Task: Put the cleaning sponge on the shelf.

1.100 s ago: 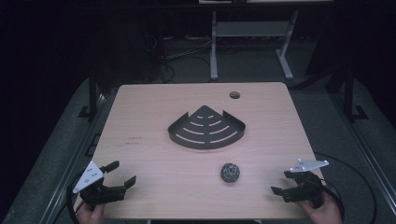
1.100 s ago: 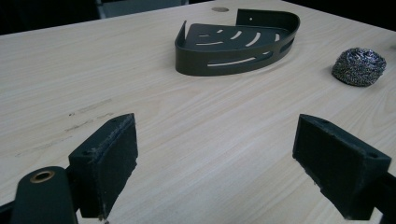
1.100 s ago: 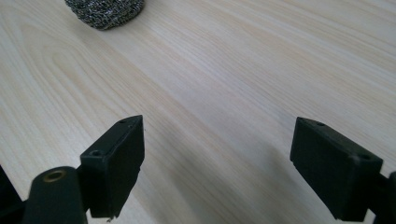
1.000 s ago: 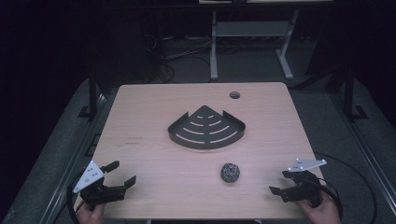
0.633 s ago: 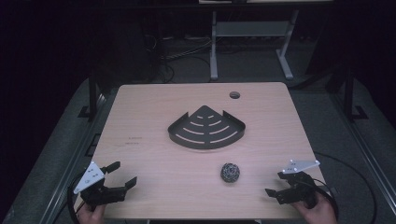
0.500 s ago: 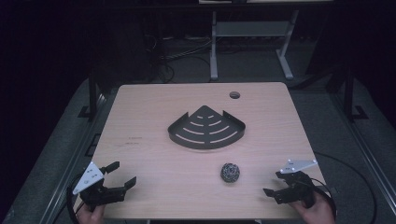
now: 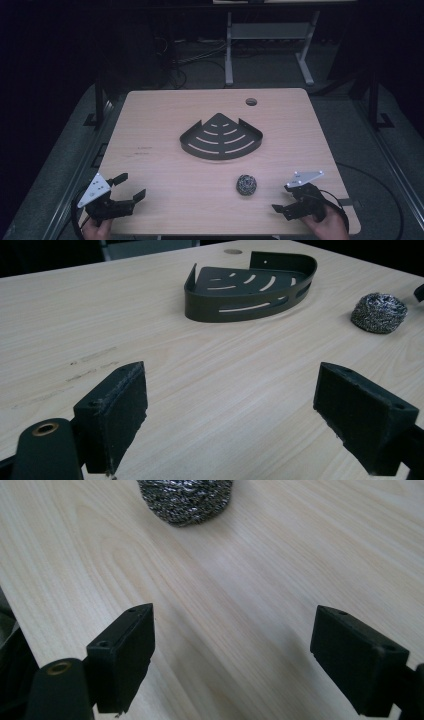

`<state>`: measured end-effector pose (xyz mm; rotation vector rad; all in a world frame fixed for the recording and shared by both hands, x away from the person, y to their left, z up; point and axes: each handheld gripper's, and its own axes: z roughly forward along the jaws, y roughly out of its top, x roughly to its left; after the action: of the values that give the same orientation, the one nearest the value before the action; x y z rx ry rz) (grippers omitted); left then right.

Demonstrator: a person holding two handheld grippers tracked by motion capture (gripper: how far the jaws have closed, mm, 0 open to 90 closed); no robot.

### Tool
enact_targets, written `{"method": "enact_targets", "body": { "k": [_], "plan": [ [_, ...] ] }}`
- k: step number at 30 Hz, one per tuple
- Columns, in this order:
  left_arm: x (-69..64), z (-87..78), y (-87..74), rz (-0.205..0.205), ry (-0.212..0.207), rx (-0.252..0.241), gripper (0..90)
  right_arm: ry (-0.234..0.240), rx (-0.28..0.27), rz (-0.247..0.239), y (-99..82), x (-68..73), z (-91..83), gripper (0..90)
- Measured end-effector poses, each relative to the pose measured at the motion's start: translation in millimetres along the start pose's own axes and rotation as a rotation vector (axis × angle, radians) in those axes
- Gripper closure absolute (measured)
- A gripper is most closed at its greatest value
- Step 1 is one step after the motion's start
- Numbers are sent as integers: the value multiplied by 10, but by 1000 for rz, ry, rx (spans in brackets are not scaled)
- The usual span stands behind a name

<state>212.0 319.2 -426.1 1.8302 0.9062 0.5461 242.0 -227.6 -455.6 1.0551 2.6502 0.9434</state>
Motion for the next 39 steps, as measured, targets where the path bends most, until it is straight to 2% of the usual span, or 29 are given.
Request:
{"method": "enact_targets", "body": {
  "k": [13, 21, 27, 31, 39],
  "plan": [
    [-1, -2, 0, 2, 3, 1, 133, 23, 17, -41, 130, 68, 77, 173],
    [-16, -6, 3, 4, 4, 1, 132, 31, 34, -76, 257, 121, 137, 169],
    [-3, -11, 2, 2, 8, -3, 133, 36, 37, -84, 351, 135, 164, 169],
    [1, -27, 1, 0, 13, -8, 132, 16, 38, -112, 436, 164, 195, 165],
    [6, -32, -1, -2, 13, -11, 133, 35, 52, -134, 596, 212, 289, 159]
  ]
}}
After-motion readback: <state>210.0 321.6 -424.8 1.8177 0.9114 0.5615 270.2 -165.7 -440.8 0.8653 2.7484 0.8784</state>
